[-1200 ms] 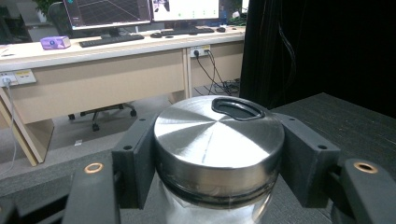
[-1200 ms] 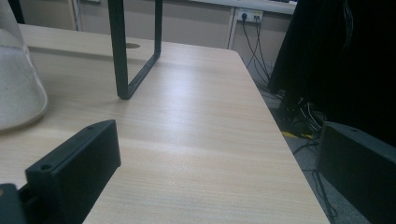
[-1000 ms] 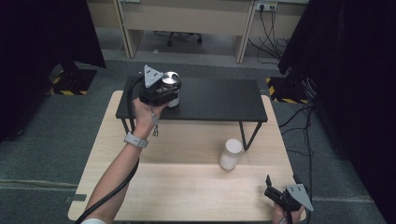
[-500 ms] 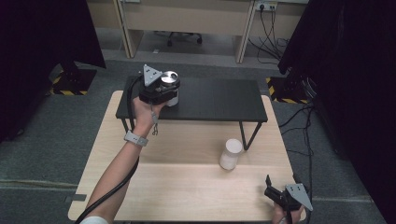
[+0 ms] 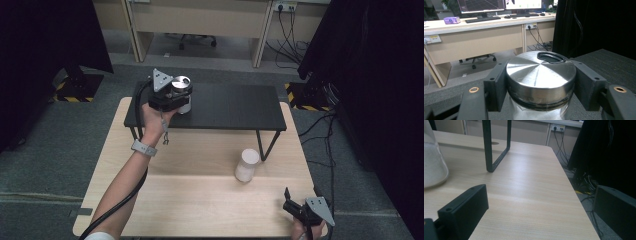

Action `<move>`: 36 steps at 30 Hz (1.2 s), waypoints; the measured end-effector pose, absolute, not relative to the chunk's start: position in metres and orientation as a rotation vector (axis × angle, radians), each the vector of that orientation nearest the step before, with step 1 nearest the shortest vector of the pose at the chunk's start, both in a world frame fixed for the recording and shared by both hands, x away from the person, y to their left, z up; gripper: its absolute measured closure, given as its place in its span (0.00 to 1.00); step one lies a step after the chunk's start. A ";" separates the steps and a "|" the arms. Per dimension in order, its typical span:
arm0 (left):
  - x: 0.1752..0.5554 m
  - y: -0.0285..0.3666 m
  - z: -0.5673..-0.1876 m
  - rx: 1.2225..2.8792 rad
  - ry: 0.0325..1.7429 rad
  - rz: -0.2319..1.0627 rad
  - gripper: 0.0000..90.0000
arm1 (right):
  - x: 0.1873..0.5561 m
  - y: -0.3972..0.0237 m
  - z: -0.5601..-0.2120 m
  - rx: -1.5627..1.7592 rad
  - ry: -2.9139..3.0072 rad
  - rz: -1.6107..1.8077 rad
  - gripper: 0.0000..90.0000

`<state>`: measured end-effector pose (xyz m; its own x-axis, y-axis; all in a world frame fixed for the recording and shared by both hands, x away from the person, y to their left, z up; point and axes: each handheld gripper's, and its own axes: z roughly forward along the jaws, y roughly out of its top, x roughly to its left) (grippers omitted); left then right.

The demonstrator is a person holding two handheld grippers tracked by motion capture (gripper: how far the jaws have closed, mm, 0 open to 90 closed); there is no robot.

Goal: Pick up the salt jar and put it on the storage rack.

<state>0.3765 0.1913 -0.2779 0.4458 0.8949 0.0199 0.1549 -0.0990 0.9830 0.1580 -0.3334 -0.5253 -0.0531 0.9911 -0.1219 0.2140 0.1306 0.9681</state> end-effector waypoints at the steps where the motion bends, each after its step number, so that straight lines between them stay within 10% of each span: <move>1: 0.377 0.192 -0.278 1.560 0.949 0.814 0.38 | 0.158 -0.333 -0.525 1.251 1.456 1.030 0.00; 10: 0.376 0.193 -0.278 1.552 0.958 0.798 0.37 | 0.157 -0.334 -0.526 1.248 1.455 1.035 0.00; 23: 0.367 0.191 -0.276 1.535 0.956 0.825 0.02 | 0.157 -0.335 -0.526 1.246 1.454 1.045 0.00; 36: 0.343 0.201 -0.284 1.515 0.957 0.814 0.00 | 0.156 -0.336 -0.526 1.243 1.461 1.052 0.00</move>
